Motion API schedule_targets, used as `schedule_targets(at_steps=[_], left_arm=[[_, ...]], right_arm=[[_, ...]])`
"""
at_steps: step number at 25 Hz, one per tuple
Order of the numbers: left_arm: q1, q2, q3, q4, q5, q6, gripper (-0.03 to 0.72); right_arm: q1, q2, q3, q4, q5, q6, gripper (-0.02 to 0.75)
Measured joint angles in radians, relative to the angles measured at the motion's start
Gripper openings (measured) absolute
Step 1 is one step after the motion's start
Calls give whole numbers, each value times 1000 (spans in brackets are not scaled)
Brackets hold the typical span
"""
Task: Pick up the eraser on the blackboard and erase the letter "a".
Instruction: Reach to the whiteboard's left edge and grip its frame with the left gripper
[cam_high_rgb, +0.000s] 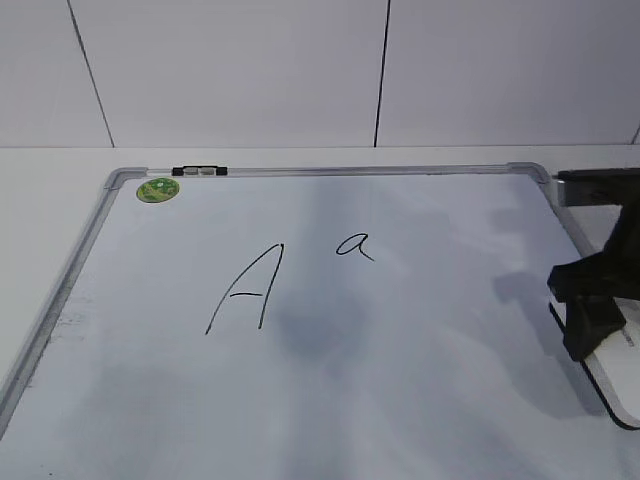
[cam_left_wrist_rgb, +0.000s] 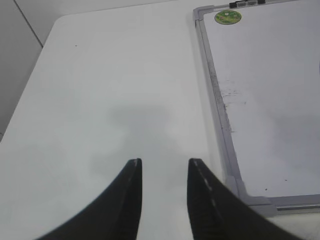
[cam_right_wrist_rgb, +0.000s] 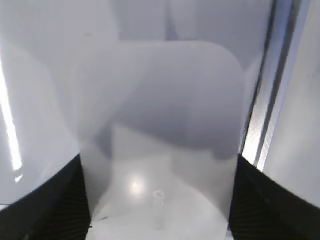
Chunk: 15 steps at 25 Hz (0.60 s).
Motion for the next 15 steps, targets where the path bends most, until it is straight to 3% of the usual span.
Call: schedule_targets(at_steps=[7,15], left_arm=[[0,0,0,3,0,0,235],[-4,0,0,-51,-2,1,235]], right_arm=[[125,0,-184,-42,71,2,531],[154,0,-270,-48,83,12,531]])
